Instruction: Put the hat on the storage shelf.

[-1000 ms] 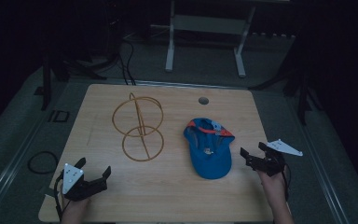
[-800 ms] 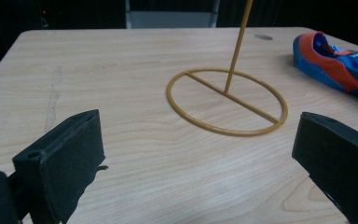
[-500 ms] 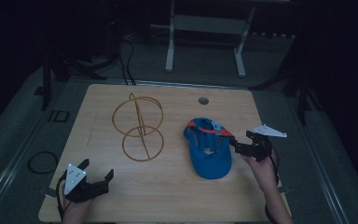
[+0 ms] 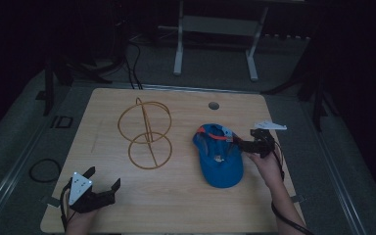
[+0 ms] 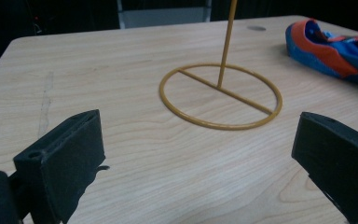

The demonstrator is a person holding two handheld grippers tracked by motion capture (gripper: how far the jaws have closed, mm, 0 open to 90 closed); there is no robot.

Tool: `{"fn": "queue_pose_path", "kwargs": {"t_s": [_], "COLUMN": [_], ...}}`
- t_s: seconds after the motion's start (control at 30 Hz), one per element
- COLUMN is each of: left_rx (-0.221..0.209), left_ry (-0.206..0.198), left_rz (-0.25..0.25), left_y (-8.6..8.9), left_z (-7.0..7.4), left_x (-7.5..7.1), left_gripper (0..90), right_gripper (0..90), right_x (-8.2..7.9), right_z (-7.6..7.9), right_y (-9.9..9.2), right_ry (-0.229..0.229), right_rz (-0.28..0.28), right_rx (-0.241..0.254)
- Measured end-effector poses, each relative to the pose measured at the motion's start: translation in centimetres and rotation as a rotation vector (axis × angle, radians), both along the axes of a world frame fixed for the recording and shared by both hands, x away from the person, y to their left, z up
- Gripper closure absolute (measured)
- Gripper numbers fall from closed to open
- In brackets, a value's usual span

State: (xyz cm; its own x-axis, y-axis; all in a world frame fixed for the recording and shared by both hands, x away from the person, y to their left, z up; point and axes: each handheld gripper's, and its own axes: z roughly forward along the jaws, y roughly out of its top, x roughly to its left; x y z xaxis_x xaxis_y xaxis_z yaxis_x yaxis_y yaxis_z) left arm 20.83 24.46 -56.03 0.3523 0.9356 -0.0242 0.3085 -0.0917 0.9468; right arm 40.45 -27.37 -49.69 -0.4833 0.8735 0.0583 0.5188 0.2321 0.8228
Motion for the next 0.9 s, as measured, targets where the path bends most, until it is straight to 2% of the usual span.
{"fn": "queue_pose_path", "kwargs": {"t_s": [0.1, 0.23, 0.47, 0.63, 0.7, 0.77, 0.9], "left_rx": [-0.005, -0.001, 0.011, 0.004, -0.002, -0.001, 0.007], "left_ry": [0.008, 0.005, 0.014, 0.019, 0.021, 0.026, 0.030], "left_rz": [-0.008, -0.004, -0.010, 0.001, -0.002, -0.003, -0.006], "left_y": [0.0, 0.1, 0.0, 0.2, 0.3, 0.3, 0.2], "left_z": [-0.1, 0.0, -0.1, -0.1, -0.1, -0.1, -0.1], "left_x": [0.1, 0.0, 0.2, 0.1, 0.1, 0.2, 0.2], "left_gripper": [2.7, 2.7, 2.8, 2.7, 2.7, 2.8, 2.8], "right_gripper": [19.4, 20.1, 24.5, 24.5, 24.5, 24.5, 24.5], "right_x": [0.9, 2.2, 4.3, 5.6, 6.0, 6.4, 6.9], "right_z": [-0.3, -0.6, -1.2, -2.2, -2.8, -3.4, -4.4], "right_y": [0.3, 0.8, 1.9, 2.5, 2.7, 2.9, 3.8], "right_ry": [0.019, 0.025, 0.051, 0.107, 0.124, 0.154, 0.172], "right_rz": [-0.003, -0.004, -0.006, 0.005, -0.006, -0.004, -0.001], "right_rx": [0.003, -0.011, -0.078, -0.070, -0.076, -0.056, -0.086]}}
